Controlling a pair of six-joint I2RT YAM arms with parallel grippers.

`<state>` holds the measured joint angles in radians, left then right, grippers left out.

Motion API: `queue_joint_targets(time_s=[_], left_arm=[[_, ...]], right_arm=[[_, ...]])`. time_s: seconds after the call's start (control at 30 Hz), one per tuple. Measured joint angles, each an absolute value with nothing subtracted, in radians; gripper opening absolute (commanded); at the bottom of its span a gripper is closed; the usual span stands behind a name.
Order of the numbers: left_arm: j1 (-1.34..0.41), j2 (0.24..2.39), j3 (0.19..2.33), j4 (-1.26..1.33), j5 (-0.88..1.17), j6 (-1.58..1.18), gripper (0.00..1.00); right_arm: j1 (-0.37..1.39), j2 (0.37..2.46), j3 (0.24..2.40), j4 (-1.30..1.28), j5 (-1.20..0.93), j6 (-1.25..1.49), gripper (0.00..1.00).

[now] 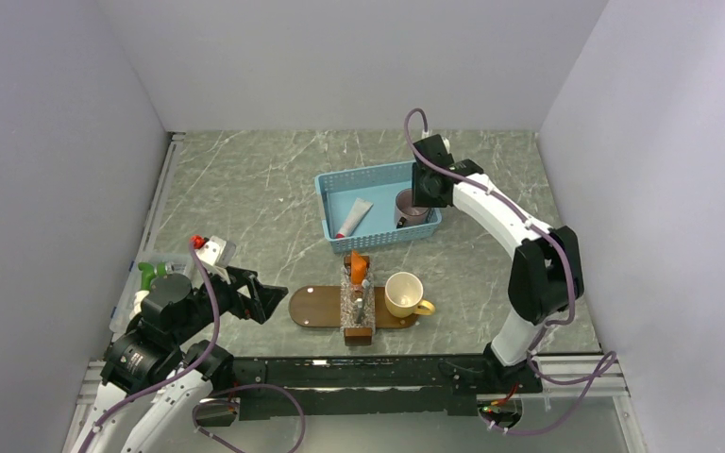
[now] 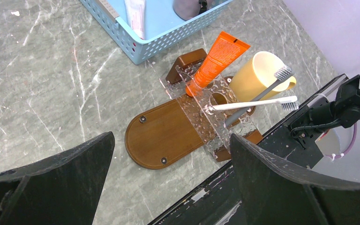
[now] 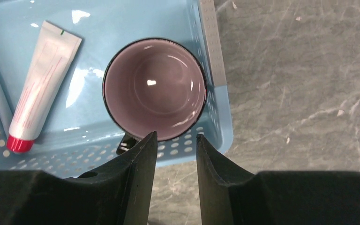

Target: Prepare toiletry sets of a toothbrush and toothpaste on the tray

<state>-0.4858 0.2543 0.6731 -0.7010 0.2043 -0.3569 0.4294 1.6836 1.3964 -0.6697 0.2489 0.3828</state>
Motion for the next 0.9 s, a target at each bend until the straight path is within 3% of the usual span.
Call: queue_joint_targets(time_s=[0.9], left_arm=[[-0.486,0.260,0.673,-0.701,0.204,-0.357,0.99]], right_arm=[[0.358,1.832,1.479,-0.649,0.229,0.383,0.37]])
